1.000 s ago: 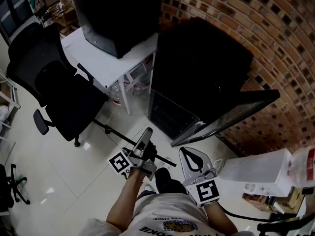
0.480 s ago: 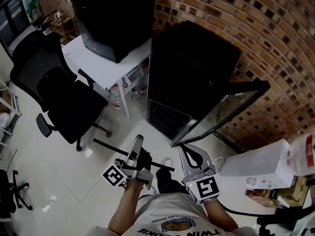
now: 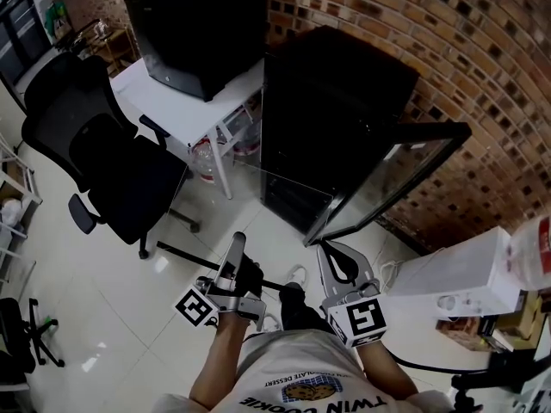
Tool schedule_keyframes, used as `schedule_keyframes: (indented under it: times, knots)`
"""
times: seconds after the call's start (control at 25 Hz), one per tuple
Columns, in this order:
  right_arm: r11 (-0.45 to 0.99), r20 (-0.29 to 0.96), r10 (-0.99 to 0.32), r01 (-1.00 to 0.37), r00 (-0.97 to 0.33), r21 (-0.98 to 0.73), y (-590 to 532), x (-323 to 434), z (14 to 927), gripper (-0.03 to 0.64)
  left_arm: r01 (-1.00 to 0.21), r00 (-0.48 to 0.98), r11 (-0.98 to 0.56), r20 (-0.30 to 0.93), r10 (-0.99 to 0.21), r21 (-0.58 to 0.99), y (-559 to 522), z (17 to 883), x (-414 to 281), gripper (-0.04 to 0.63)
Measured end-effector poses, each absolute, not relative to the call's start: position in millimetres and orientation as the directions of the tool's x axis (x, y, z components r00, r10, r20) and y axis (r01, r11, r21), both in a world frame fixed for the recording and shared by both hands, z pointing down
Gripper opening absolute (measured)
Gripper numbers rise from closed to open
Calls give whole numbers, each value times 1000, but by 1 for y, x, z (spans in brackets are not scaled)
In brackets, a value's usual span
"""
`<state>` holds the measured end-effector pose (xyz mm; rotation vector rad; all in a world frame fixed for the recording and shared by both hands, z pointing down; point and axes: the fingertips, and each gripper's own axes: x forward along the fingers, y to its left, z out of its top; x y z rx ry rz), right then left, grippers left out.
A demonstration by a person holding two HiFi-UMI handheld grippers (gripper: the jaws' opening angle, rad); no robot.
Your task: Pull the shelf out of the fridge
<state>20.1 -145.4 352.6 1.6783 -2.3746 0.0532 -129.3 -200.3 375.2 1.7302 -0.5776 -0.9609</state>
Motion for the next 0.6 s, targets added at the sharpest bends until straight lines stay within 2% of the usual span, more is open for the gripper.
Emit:
schedule_keyframes:
  times: [0.6]
  knots:
    - [333,199,-930,-938,-309,100,-132,17,353,3,73,561,-363,-339,-755,929,-185,369,-136,11]
